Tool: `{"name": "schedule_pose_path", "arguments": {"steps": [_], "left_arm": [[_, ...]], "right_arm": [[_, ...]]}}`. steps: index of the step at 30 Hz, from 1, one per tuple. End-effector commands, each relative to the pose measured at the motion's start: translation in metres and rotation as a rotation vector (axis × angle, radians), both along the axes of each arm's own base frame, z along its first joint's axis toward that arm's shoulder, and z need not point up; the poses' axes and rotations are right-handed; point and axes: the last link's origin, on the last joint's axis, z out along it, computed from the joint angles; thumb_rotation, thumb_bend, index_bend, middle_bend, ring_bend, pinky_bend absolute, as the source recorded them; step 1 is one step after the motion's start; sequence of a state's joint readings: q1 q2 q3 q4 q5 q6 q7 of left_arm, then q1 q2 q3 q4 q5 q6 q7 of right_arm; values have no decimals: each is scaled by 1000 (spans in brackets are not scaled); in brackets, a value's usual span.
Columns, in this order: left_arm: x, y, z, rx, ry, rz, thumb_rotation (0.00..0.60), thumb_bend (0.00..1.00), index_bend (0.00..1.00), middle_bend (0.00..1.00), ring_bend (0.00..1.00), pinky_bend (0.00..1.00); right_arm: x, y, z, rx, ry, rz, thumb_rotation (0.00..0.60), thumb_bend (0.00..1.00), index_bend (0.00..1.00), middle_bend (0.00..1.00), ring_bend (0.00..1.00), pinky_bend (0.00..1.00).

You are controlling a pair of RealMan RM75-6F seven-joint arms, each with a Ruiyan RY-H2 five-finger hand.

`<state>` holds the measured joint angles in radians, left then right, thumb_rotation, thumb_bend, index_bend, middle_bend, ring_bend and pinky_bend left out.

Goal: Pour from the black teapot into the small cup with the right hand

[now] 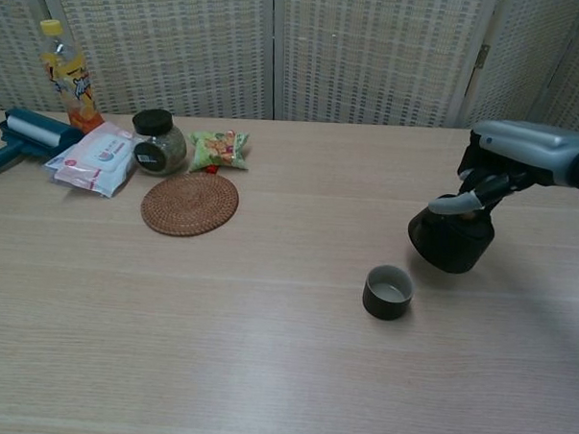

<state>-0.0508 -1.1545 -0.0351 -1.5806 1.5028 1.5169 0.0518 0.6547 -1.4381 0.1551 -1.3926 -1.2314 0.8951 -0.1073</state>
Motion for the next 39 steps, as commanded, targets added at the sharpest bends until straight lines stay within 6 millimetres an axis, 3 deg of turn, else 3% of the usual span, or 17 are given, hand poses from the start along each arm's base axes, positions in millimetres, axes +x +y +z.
{"name": "schedule_pose_path", "arguments": {"steps": [1,5,11,16,39], "left_arm": [[0,0,0,-1,0,-2,600,188,157,86,139,171],[1,1,-1,-2,2,-5,600,189,157,86,139,171],[1,1,0,2,2,-9,600,188,157,86,139,171],[1,1,1,9,3,-13,600,189,157,86,139,171],[2,-1,3,22,-3,-13,600,189,157,86,139,171]], "right_arm": [[4,0,5,-7,-11,10,239,0,1000,955,907,195],[8,-1,11,-16,-19,18,237,26,1000,963,909,195],[14,-1,16,-32,9,56,235,446,1000,968,912,214],[23,-1,20,-43,35,95,234,599,1000,968,912,220],[59,2,2,-3,210,285,244,584,1000,959,912,224]]}}
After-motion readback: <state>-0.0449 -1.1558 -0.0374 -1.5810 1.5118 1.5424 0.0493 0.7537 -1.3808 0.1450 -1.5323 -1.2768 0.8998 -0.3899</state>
